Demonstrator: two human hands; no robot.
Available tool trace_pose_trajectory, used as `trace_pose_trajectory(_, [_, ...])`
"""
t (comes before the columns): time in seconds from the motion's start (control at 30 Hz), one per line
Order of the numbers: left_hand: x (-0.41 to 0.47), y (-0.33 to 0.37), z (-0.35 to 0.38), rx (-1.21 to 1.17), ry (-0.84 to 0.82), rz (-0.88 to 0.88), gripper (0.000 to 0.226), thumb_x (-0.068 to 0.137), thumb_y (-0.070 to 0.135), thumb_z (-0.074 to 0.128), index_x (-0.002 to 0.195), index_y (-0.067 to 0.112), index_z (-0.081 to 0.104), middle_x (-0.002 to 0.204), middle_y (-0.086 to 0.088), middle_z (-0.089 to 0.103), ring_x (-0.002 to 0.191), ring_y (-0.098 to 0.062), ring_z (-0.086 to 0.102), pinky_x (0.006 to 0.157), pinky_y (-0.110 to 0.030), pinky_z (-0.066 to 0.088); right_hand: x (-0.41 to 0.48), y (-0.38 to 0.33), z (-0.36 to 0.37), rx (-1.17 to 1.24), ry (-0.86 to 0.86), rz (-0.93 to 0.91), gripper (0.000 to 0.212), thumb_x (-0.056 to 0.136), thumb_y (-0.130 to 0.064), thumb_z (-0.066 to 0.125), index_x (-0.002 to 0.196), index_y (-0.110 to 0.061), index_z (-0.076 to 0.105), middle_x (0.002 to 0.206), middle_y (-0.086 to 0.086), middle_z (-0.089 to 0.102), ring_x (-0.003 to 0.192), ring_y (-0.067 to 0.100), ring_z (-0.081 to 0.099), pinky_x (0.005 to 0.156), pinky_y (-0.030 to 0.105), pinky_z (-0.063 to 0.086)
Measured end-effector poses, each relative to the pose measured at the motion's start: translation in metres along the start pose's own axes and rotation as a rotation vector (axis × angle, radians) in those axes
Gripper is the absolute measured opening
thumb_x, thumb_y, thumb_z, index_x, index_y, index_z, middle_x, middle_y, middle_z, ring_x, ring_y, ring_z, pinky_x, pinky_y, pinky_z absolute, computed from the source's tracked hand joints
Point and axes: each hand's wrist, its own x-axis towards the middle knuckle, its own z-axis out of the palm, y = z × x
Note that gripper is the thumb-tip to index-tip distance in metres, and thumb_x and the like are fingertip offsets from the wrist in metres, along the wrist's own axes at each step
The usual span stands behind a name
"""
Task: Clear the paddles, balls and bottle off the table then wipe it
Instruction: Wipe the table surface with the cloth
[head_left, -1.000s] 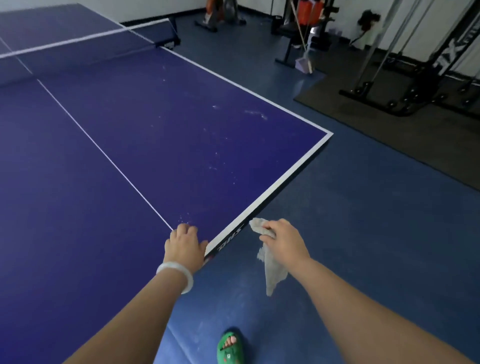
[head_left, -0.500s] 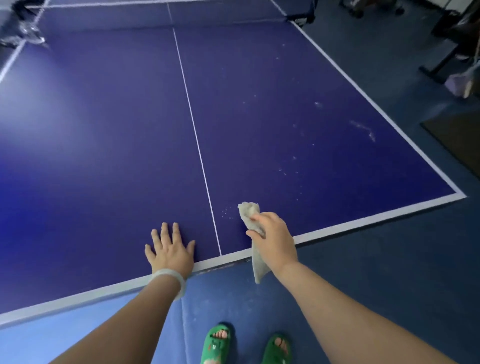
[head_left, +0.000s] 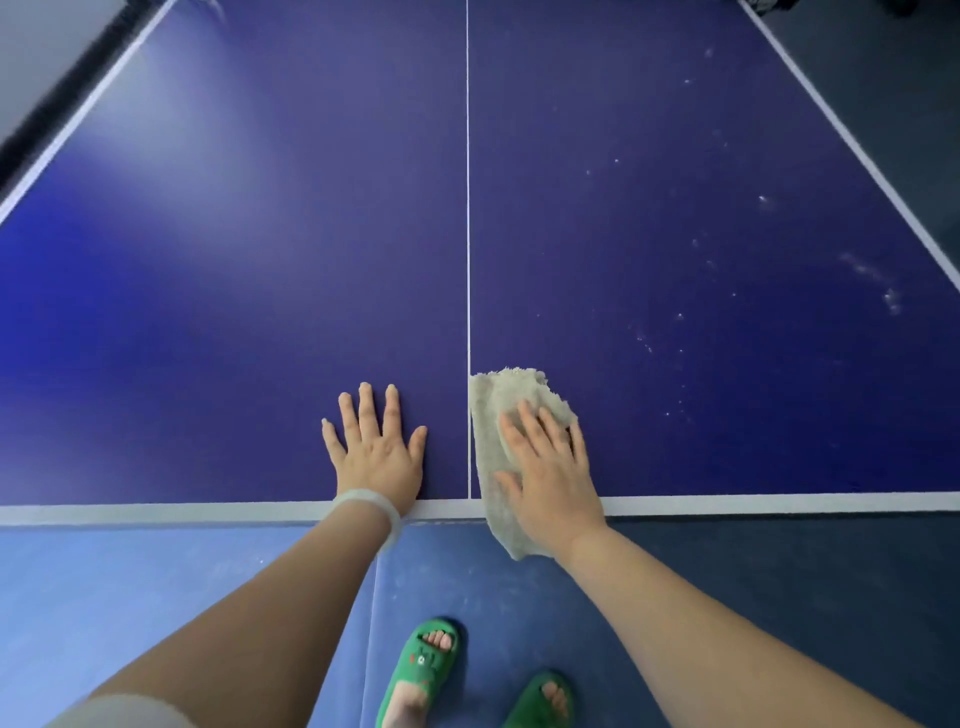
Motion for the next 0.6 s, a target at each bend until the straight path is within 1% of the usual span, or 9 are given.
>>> trace_pose_trajectory(0.07, [0.005, 0.004, -0.001, 0.003, 0.009, -0.014, 0.067, 0.098, 0.056, 0.007, 0.156, 0.026, -0.006, 0.164, -0.003, -0.011, 0.150, -0.028, -0.016, 0.119, -0.054, -0.006, 0.003, -0.003, 0.008, -0.140, 0.009, -0.083, 0.066, 0.104, -0.042, 0.025, 0.155, -0.020, -0.011, 0.165, 0.002, -0.009, 0.150, 0.023, -0.016, 0.120, 0.051, -0.011])
trace_pose_trajectory(0.13, [0.003, 0.006, 0.002, 0.026, 0.055, -0.020, 0.067, 0.096, 0.055, 0.004, 0.156, 0.026, -0.005, 0.164, -0.004, -0.008, 0.150, -0.028, -0.014, 0.119, -0.054, -0.005, 0.012, -0.007, 0.012, -0.250, 0.013, -0.111, 0.066, 0.105, -0.043, 0.018, 0.153, -0.014, -0.015, 0.165, 0.005, -0.010, 0.148, 0.024, -0.021, 0.119, 0.054, -0.013])
trace_pose_trajectory(0.2, [0.001, 0.006, 0.005, 0.025, 0.095, -0.023, 0.068, 0.096, 0.055, 0.003, 0.157, 0.026, -0.001, 0.165, -0.004, -0.003, 0.150, -0.029, -0.011, 0.119, -0.054, -0.004, 0.028, -0.007, 0.010, -0.307, 0.010, -0.034, 0.070, 0.103, -0.049, 0.017, 0.153, -0.011, -0.014, 0.164, 0.007, -0.013, 0.149, 0.025, -0.020, 0.117, 0.058, -0.012])
trace_pose_trajectory(0.27, [0.002, 0.006, 0.008, 0.017, 0.118, -0.025, 0.068, 0.095, 0.056, 0.004, 0.157, 0.026, 0.003, 0.165, -0.004, 0.000, 0.151, -0.028, -0.008, 0.120, -0.054, -0.004, 0.046, -0.005, 0.002, -0.274, 0.009, 0.113, 0.076, 0.101, -0.056, 0.018, 0.153, -0.009, -0.011, 0.163, 0.009, -0.015, 0.150, 0.028, -0.018, 0.118, 0.059, -0.011])
trace_pose_trajectory(0.3, [0.003, 0.006, 0.008, 0.009, 0.125, -0.024, 0.068, 0.096, 0.056, 0.006, 0.157, 0.025, 0.005, 0.165, -0.004, 0.002, 0.151, -0.028, -0.007, 0.120, -0.054, -0.003, 0.052, -0.005, -0.002, -0.258, 0.019, 0.141, 0.077, 0.100, -0.056, 0.019, 0.153, -0.008, -0.011, 0.163, 0.010, -0.015, 0.150, 0.028, -0.018, 0.118, 0.058, -0.009])
trace_pose_trajectory(0.33, [0.003, 0.006, 0.008, 0.002, 0.131, -0.024, 0.067, 0.097, 0.055, 0.008, 0.157, 0.025, 0.007, 0.165, -0.004, 0.003, 0.151, -0.028, -0.006, 0.120, -0.054, -0.003, 0.055, -0.006, -0.004, -0.262, 0.050, 0.109, 0.077, 0.100, -0.054, 0.022, 0.154, -0.009, -0.011, 0.163, 0.011, -0.014, 0.150, 0.029, -0.016, 0.119, 0.058, -0.006])
trace_pose_trajectory(0.4, [0.002, 0.006, 0.009, 0.004, 0.142, -0.021, 0.067, 0.097, 0.055, 0.010, 0.157, 0.025, 0.008, 0.165, -0.004, 0.004, 0.151, -0.028, -0.006, 0.120, -0.053, -0.003, 0.051, -0.011, -0.001, -0.298, 0.086, -0.044, 0.073, 0.100, -0.047, 0.024, 0.156, -0.010, -0.004, 0.164, 0.010, -0.009, 0.151, 0.028, -0.012, 0.119, 0.056, 0.001])
trace_pose_trajectory(0.47, [0.002, 0.005, 0.009, 0.007, 0.143, -0.022, 0.067, 0.096, 0.055, 0.007, 0.157, 0.026, 0.007, 0.165, -0.004, 0.004, 0.151, -0.027, -0.006, 0.120, -0.053, -0.003, 0.044, -0.014, 0.009, -0.279, 0.048, -0.132, 0.065, 0.103, -0.043, 0.020, 0.157, -0.012, 0.000, 0.165, 0.007, -0.005, 0.152, 0.026, -0.009, 0.120, 0.054, 0.004])
trace_pose_trajectory(0.6, [0.002, 0.005, 0.009, 0.015, 0.145, -0.027, 0.067, 0.097, 0.055, 0.008, 0.157, 0.026, 0.008, 0.165, -0.004, 0.005, 0.151, -0.027, -0.006, 0.120, -0.053, -0.003, 0.058, -0.003, 0.013, -0.188, 0.023, -0.092, 0.062, 0.103, -0.043, 0.015, 0.158, -0.018, 0.001, 0.165, 0.001, -0.003, 0.152, 0.021, -0.007, 0.122, 0.051, 0.003])
